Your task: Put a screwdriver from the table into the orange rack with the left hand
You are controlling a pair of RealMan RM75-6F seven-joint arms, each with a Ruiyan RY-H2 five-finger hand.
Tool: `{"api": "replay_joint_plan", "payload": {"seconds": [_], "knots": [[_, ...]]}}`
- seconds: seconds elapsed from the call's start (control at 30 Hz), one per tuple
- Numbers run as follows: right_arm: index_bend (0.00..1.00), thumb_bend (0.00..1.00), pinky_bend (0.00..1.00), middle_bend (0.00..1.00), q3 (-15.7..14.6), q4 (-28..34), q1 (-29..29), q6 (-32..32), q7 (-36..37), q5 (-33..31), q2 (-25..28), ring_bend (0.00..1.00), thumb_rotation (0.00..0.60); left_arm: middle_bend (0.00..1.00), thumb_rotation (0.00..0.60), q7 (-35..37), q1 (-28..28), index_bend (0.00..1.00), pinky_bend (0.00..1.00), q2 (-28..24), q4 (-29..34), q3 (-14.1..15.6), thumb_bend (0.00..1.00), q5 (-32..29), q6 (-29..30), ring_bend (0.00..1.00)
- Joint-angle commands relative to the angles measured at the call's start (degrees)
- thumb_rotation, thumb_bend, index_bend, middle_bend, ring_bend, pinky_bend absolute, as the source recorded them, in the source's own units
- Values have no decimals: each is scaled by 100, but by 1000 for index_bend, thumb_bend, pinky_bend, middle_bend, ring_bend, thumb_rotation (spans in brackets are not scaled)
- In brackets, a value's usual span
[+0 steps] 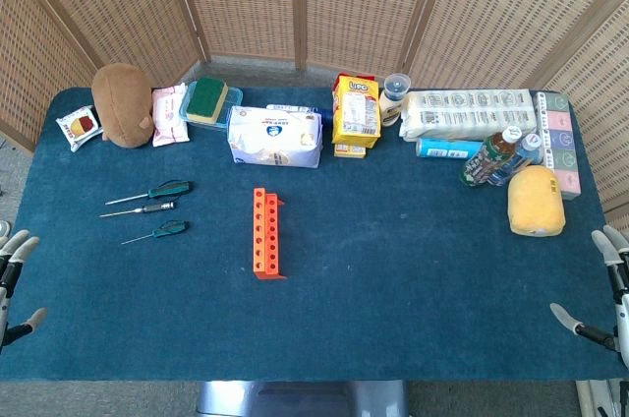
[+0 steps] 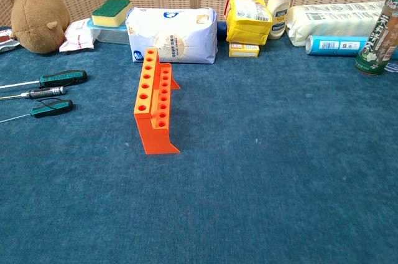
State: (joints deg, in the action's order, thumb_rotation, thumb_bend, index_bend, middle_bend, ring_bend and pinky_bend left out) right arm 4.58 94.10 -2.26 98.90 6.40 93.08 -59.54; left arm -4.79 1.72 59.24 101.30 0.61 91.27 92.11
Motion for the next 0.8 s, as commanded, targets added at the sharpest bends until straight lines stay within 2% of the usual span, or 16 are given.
{"api": "replay_joint_plan", "payload": {"seconds": [0.03, 0.2, 0.23, 0.27, 0.33, 0.4, 0.47, 0.5, 0.6, 0.8], "knots": [[8, 5, 0, 52, 3, 14, 1, 12, -23, 15, -6, 48, 520, 0, 600, 13, -1, 0, 108, 15, -18, 6, 160, 37, 13, 0], [8, 5, 0, 52, -31, 15, 10, -34, -35, 44, -20, 47, 518, 2, 600, 22, 17, 0, 108, 31, -25, 9, 161, 44, 39, 0], [8, 5, 0, 53, -33, 28, 19, -54, -22, 42, -16, 48, 517, 25, 600, 49, 6, 0, 112, 34, -29, 7, 161, 59, 31, 5], [8, 5, 0, 53, -26, 38, 26, -62, -22, 37, -16, 47, 518, 109, 600, 75, -10, 0, 141, 46, -39, -8, 160, 74, 33, 54], [8, 5, 0, 53, -26, 48, 51, -117, -26, 24, -17, 47, 520, 380, 600, 131, -75, 5, 297, 128, -105, -94, 160, 82, 39, 269], [8, 5, 0, 53, -39, 69, 65, -175, 12, 3, -5, 46, 521, 744, 600, 131, -140, 50, 628, 252, -156, -204, 159, -27, 5, 657], [9, 5, 0, 53, -35, 63, 79, -216, 34, -27, 7, 47, 520, 918, 600, 56, -263, 97, 870, 420, -199, -340, 158, -187, -125, 876], [9, 5, 0, 54, -31, 55, 87, -232, 60, -36, 16, 47, 520, 967, 600, 11, -357, 112, 952, 505, -208, -408, 152, -285, -255, 941], [12, 4, 0, 57, -25, 32, 95, -245, 175, -51, 50, 47, 519, 1000, 600, -311, -619, 116, 1000, 615, -110, -535, 131, -666, -755, 998], [13, 5, 0, 58, -7, -45, 121, -322, 385, -134, 100, 47, 520, 1000, 600, -1083, -1149, 131, 1000, 735, 198, -794, 122, -1503, -1646, 1000]]}}
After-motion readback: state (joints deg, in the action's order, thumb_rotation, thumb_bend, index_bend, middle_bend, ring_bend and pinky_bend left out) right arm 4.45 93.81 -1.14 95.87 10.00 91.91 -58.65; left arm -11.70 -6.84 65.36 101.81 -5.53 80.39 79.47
